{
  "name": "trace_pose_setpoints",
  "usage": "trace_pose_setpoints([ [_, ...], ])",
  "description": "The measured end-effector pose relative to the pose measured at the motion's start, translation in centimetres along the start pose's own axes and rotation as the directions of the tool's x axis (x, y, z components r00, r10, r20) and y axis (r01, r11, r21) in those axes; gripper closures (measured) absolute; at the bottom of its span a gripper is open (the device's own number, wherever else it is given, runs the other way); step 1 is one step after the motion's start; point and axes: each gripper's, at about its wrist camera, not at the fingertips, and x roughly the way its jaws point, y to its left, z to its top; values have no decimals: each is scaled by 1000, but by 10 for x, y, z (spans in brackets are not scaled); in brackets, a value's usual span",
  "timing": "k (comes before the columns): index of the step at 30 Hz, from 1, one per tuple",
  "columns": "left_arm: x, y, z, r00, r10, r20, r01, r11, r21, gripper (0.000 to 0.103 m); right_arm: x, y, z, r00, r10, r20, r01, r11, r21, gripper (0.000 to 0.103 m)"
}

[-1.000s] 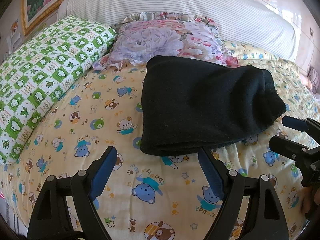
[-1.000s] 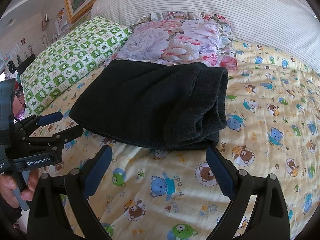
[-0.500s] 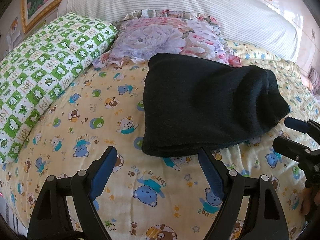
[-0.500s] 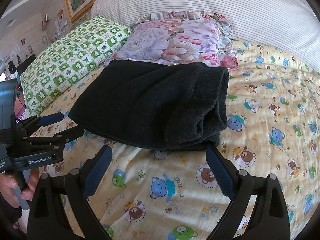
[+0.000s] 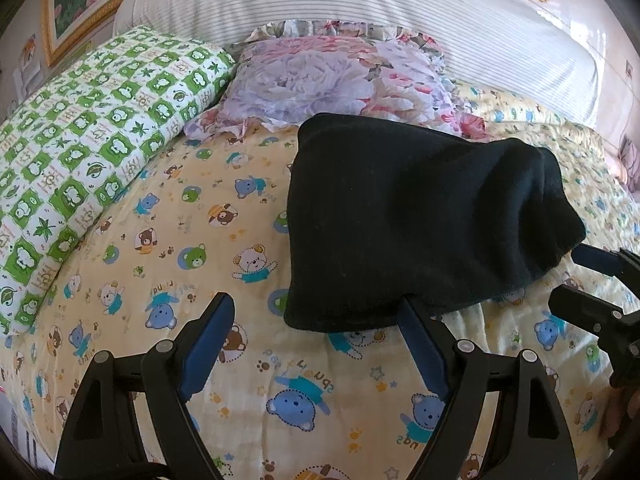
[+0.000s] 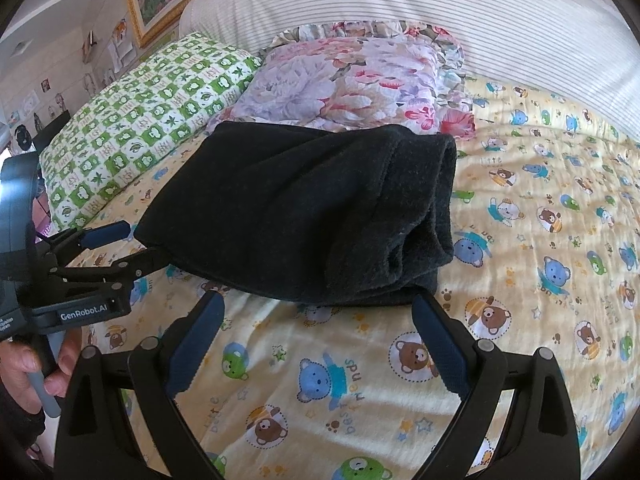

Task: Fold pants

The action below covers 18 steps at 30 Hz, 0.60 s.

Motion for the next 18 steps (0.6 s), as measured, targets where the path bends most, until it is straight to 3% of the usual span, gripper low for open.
trace_pose_setpoints([
  [18,-5,-11,7,1000,15,-4,-15,1000,25,19,-6,-9,2,1000,7,14,-8,999,41,8],
])
